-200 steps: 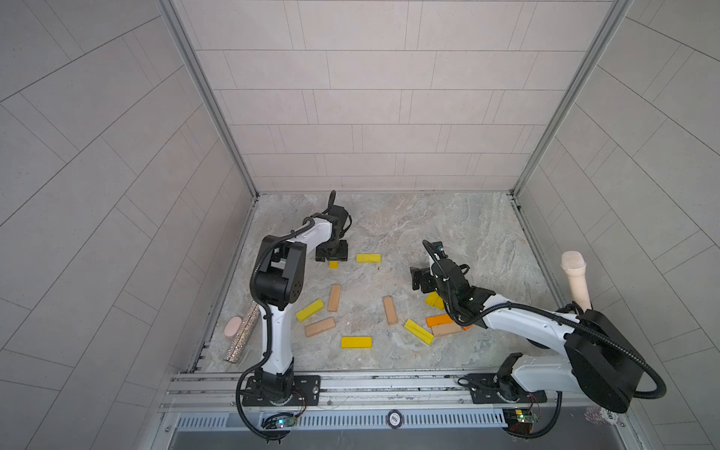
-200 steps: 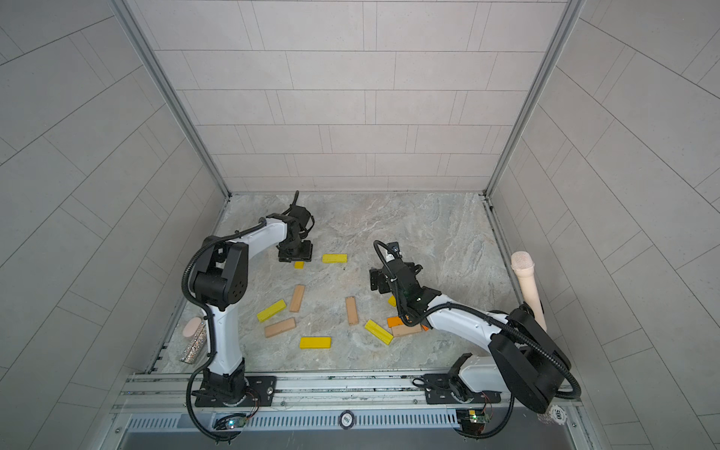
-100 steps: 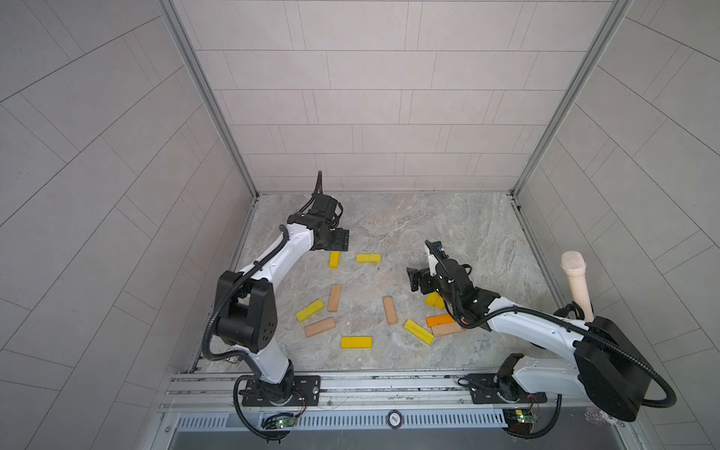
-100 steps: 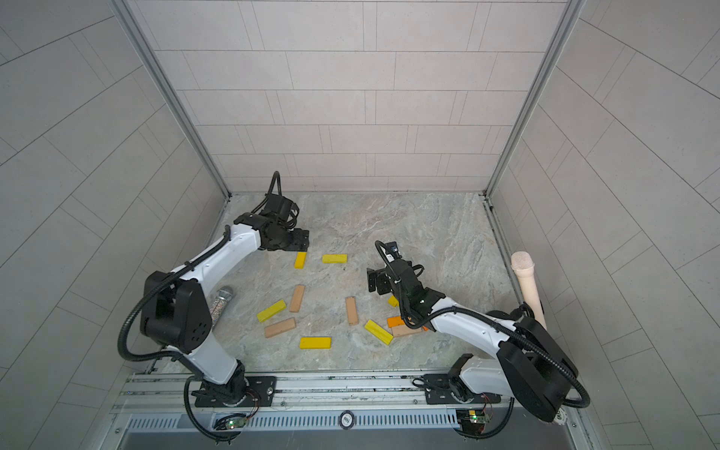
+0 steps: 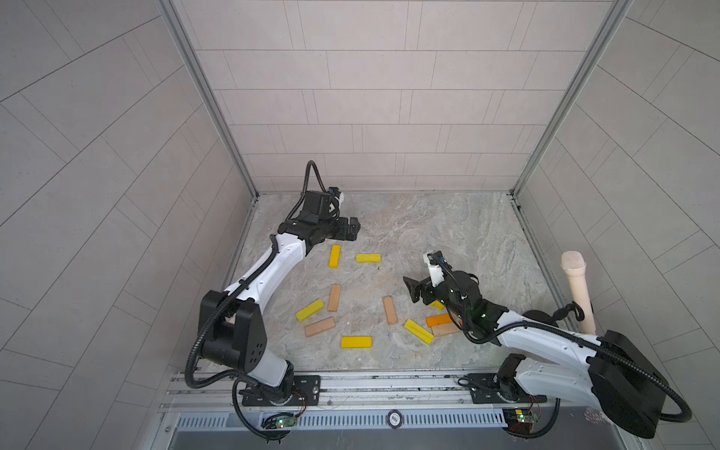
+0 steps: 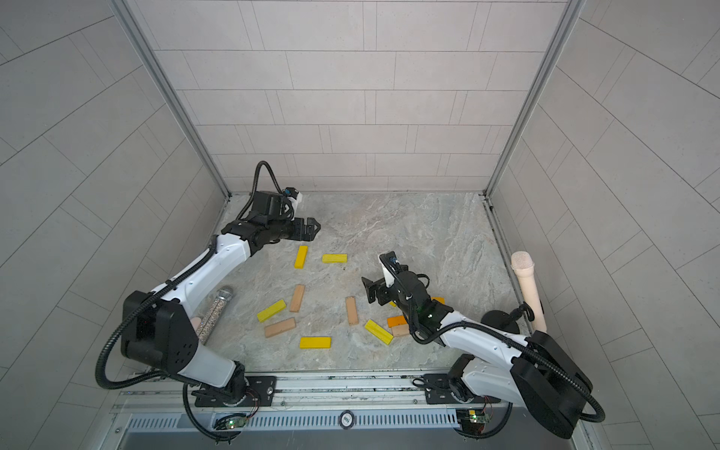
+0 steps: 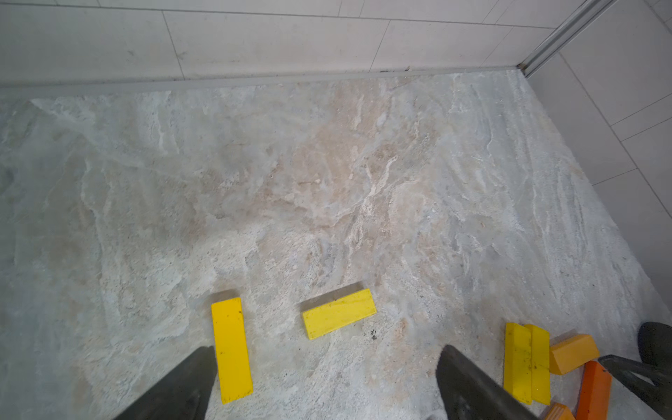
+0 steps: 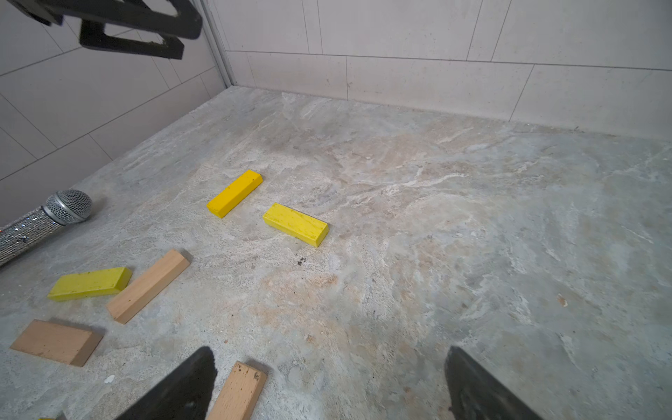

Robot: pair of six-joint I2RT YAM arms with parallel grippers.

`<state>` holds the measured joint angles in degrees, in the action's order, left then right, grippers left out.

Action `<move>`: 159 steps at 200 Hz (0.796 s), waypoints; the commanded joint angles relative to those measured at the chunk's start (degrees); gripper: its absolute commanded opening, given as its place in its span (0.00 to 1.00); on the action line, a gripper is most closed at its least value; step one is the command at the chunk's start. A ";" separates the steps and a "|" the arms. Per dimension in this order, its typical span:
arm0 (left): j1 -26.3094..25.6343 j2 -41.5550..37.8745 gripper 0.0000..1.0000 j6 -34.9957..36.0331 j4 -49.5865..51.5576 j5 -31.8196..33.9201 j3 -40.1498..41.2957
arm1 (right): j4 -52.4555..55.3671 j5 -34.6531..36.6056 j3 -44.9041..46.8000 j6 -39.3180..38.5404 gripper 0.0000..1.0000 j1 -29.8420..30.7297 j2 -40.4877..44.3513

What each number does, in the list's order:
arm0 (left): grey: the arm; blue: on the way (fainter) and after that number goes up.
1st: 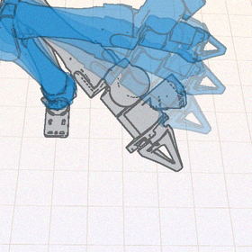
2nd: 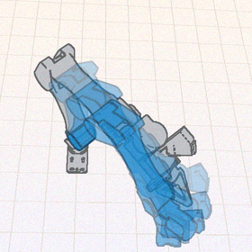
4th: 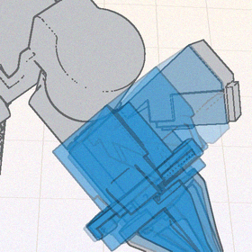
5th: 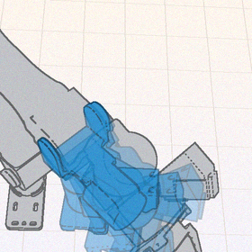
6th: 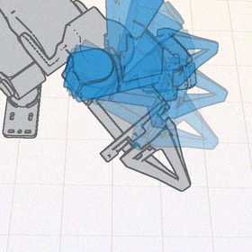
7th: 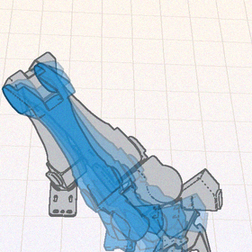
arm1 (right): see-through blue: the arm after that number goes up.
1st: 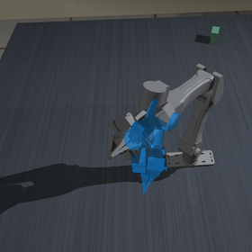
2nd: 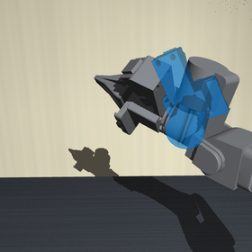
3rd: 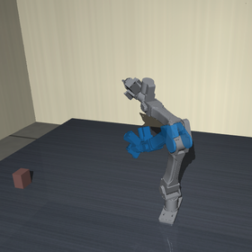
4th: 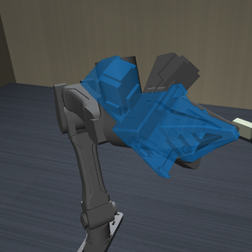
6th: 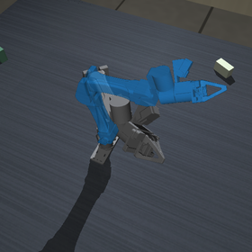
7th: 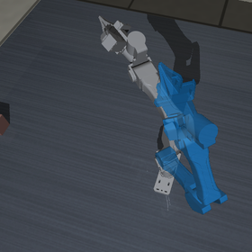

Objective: Assemble the number 8 with building blocks
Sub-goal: Assemble the building block at the center of the board.

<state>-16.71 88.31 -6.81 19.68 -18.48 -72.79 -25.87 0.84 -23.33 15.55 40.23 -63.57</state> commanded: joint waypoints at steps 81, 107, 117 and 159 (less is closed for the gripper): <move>-8.19 11.17 0.98 31.37 3.06 0.32 -5.16 | -2.81 -2.59 -0.27 -3.31 0.99 0.47 1.77; -10.35 15.81 0.96 38.18 7.70 3.12 -9.04 | -4.41 -0.54 1.50 -3.99 1.00 0.47 2.86; -11.18 17.72 0.95 40.99 9.83 4.52 -10.72 | -4.28 0.45 1.86 -4.36 0.99 0.51 3.38; -12.09 24.72 0.88 47.35 17.82 7.21 -18.21 | -4.14 1.44 2.25 -4.87 1.00 0.38 3.90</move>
<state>-28.21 110.43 32.75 30.48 -13.52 -86.65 -29.28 0.97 -21.85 12.08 40.49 -60.71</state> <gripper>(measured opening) 0.899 0.995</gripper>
